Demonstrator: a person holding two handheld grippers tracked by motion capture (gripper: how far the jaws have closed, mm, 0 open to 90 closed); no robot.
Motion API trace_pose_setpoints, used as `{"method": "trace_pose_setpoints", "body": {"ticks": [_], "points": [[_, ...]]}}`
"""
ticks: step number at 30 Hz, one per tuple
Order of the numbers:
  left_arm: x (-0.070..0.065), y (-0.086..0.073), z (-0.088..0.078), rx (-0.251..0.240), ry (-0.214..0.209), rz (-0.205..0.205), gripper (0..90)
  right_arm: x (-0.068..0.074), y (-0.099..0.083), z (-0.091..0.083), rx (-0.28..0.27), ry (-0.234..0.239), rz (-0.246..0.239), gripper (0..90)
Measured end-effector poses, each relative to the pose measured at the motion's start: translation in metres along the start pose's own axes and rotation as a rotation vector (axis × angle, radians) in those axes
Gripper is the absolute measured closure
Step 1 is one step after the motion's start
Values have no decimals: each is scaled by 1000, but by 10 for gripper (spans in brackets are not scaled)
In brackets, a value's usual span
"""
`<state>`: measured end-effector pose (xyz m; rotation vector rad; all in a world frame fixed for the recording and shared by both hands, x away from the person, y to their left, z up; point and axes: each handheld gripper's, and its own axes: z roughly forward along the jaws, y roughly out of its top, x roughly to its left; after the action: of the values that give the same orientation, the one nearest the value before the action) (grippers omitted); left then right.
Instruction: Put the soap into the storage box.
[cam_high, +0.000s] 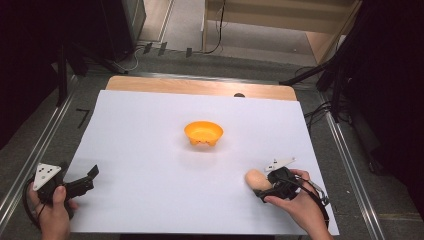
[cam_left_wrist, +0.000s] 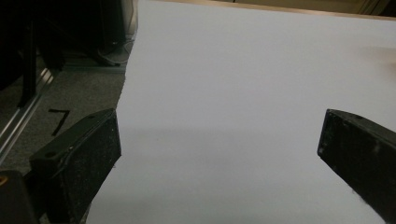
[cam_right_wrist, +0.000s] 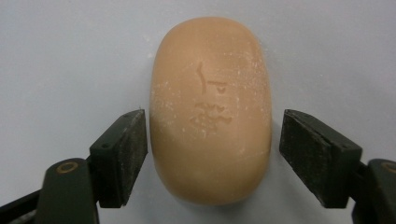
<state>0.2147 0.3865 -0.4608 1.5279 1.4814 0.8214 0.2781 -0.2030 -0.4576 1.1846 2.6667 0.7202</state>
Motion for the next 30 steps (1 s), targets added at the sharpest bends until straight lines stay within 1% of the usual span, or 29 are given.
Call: {"method": "trace_pose_setpoints", "body": {"ticks": [2,4,6,7,8,9,10,12,14,15,16,19,21,24,28,30], "points": [[0,0,0,1,-1,0,2,1,1,3,4,-5,-4,269],[0,0,0,0,-1,1,2,4,2,7,9,-29,-16,262],[0,0,0,2,0,1,2,4,3,7,4,-30,-16,284],[0,0,0,2,0,1,2,3,3,7,6,-25,-3,310],[0,0,0,2,1,2,2,1,4,7,5,-25,-4,326],[0,0,0,2,1,3,2,0,4,7,8,-19,5,327],[0,0,0,2,1,3,2,0,5,8,6,-21,-1,327],[0,0,0,2,0,2,2,3,4,8,3,-37,2,329],[0,0,0,3,1,2,2,4,3,8,2,-41,2,330],[0,0,0,2,0,4,2,4,4,8,11,-41,14,331],[0,0,0,1,0,4,2,3,5,8,14,-38,16,331],[0,0,0,2,-1,2,2,4,7,8,27,-48,24,329],[0,0,0,4,-3,4,2,5,7,8,26,-57,45,328],[0,0,0,7,-5,4,2,5,7,9,20,-56,39,329],[0,0,0,4,-6,4,2,5,10,8,43,-51,32,334],[0,0,0,6,-7,3,2,4,11,8,46,-48,19,335]]}}
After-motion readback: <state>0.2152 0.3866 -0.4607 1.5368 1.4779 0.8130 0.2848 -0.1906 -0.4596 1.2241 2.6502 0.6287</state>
